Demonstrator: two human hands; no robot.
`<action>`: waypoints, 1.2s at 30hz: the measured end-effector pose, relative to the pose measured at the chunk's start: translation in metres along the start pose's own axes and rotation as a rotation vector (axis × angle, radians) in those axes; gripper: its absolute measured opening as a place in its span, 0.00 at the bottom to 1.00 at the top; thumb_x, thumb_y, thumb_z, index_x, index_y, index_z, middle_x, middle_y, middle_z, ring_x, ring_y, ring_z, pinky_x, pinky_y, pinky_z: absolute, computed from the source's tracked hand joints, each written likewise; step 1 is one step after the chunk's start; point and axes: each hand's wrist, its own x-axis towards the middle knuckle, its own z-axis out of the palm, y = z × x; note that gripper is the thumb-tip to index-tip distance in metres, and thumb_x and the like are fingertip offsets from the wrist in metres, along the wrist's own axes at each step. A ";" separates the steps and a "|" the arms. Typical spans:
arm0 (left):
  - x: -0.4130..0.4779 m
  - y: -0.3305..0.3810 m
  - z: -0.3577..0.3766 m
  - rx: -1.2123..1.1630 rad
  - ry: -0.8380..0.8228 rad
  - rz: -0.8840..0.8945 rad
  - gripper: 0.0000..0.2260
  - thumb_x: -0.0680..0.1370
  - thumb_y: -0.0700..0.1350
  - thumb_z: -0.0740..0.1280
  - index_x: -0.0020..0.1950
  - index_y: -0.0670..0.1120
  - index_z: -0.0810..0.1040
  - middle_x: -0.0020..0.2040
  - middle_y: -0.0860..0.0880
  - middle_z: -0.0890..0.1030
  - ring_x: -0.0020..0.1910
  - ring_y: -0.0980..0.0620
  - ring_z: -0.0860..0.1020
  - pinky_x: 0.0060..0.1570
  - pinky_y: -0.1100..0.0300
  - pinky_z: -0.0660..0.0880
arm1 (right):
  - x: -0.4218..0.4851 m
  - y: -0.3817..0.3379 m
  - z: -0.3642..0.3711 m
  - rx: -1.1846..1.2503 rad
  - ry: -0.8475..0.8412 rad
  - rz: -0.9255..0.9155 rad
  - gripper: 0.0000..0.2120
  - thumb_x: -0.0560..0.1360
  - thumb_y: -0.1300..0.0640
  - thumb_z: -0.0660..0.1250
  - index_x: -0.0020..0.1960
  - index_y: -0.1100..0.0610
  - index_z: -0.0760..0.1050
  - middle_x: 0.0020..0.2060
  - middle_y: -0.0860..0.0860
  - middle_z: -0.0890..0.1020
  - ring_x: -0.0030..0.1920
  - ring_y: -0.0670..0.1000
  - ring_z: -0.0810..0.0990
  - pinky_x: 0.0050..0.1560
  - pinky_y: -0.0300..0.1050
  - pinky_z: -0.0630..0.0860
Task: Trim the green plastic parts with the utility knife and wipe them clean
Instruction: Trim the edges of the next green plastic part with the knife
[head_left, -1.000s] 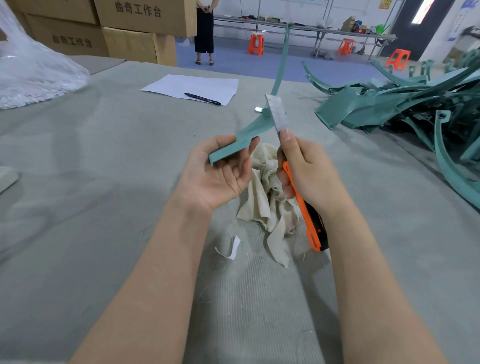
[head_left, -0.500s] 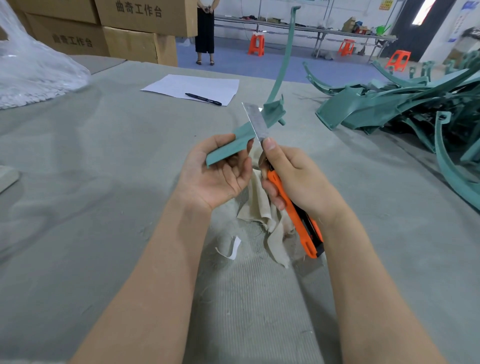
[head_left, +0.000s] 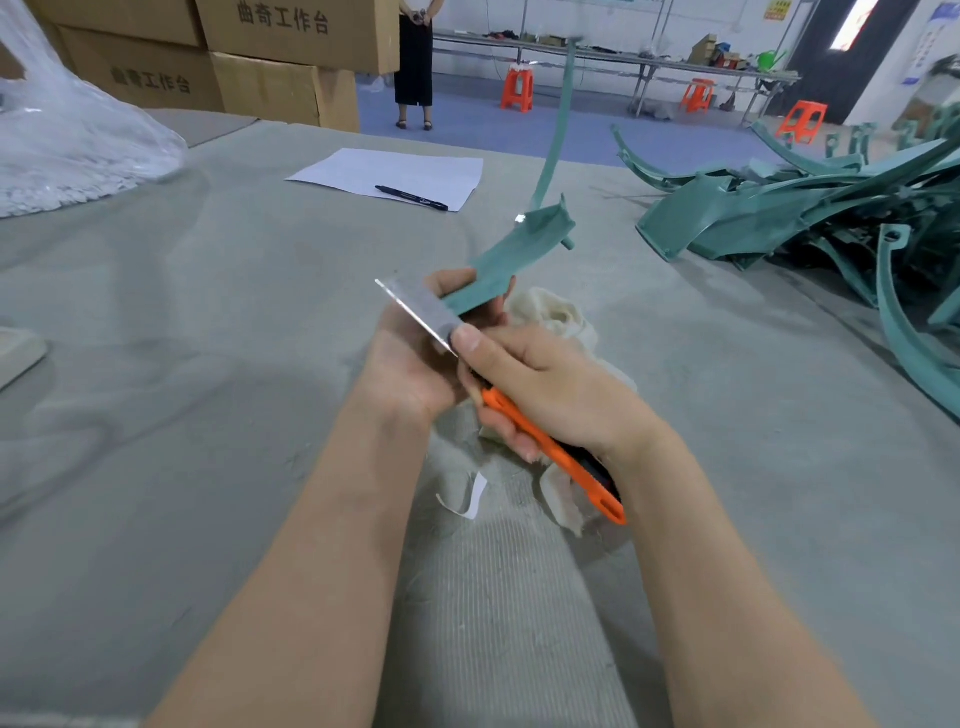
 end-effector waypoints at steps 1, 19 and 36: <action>-0.001 0.001 0.000 -0.036 0.001 -0.011 0.09 0.70 0.38 0.63 0.34 0.36 0.82 0.38 0.42 0.82 0.29 0.51 0.81 0.30 0.64 0.78 | 0.000 -0.001 -0.001 0.012 0.015 -0.011 0.23 0.82 0.45 0.54 0.34 0.57 0.67 0.20 0.48 0.71 0.18 0.47 0.68 0.23 0.37 0.68; -0.001 -0.009 0.007 -0.194 -0.005 0.042 0.09 0.64 0.39 0.65 0.42 0.38 0.77 0.34 0.42 0.83 0.30 0.49 0.83 0.32 0.60 0.80 | 0.008 0.004 -0.007 -0.142 0.504 -0.066 0.22 0.82 0.46 0.54 0.34 0.57 0.66 0.21 0.48 0.71 0.19 0.49 0.71 0.24 0.43 0.70; -0.001 -0.006 0.003 -0.171 0.021 0.015 0.14 0.74 0.39 0.62 0.31 0.38 0.82 0.37 0.45 0.84 0.35 0.52 0.82 0.41 0.62 0.80 | 0.009 0.003 0.007 -0.359 0.236 -0.102 0.21 0.82 0.47 0.56 0.32 0.53 0.66 0.21 0.49 0.73 0.17 0.45 0.71 0.26 0.31 0.66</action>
